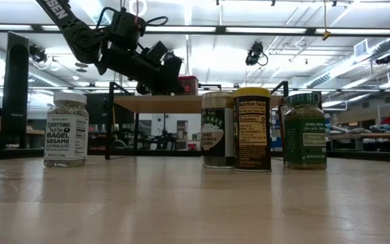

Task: Shelf spices
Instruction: Put the red seasoning can on the shelf

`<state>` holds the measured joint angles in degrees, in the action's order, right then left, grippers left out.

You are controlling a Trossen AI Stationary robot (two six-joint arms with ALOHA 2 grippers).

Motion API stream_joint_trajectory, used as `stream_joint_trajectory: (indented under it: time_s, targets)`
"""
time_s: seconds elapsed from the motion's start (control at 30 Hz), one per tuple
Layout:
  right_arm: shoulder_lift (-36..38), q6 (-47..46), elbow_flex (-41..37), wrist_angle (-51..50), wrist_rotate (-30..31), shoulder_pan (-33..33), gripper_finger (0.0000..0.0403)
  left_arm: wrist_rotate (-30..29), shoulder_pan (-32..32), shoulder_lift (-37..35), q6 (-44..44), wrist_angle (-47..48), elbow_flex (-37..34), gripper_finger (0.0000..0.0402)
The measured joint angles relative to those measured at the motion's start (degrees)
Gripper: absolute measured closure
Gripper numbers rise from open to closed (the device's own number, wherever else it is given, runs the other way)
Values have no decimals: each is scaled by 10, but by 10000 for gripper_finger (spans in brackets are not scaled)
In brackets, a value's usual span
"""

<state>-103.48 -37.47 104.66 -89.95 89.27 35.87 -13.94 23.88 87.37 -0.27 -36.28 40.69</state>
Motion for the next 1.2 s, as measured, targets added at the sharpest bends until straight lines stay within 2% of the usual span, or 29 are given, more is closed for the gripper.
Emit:
stream_joint_trajectory:
  time_s: [0.23,0.37,0.43,0.53,0.63,0.8,0.9,1.0,1.13,1.2]
  targets:
    - [0,7,0,16,-43,-18,402,11,-19,-18,4,-17,-1,401]
    - [0,24,0,39,-61,-40,402,11,-33,-62,28,-14,-1,401]
    - [0,62,0,74,-75,-54,402,12,-39,-97,35,-16,-1,401]
    - [0,165,0,161,-117,-77,402,36,-48,-160,43,-11,0,401]
    - [0,317,0,303,-191,-102,402,57,-60,-225,45,29,5,401]
    - [0,567,-9,589,-338,-143,403,59,-98,-309,80,225,69,401]
    - [-1,661,-21,696,-379,-170,403,37,-129,-347,107,313,111,401]
    - [0,662,-22,714,-411,-202,403,6,-156,-391,125,345,134,401]
    - [0,585,-41,714,-523,-251,403,-34,-180,-451,136,370,136,401]
    - [0,580,-72,749,-530,-267,403,-46,-187,-473,133,402,136,401]
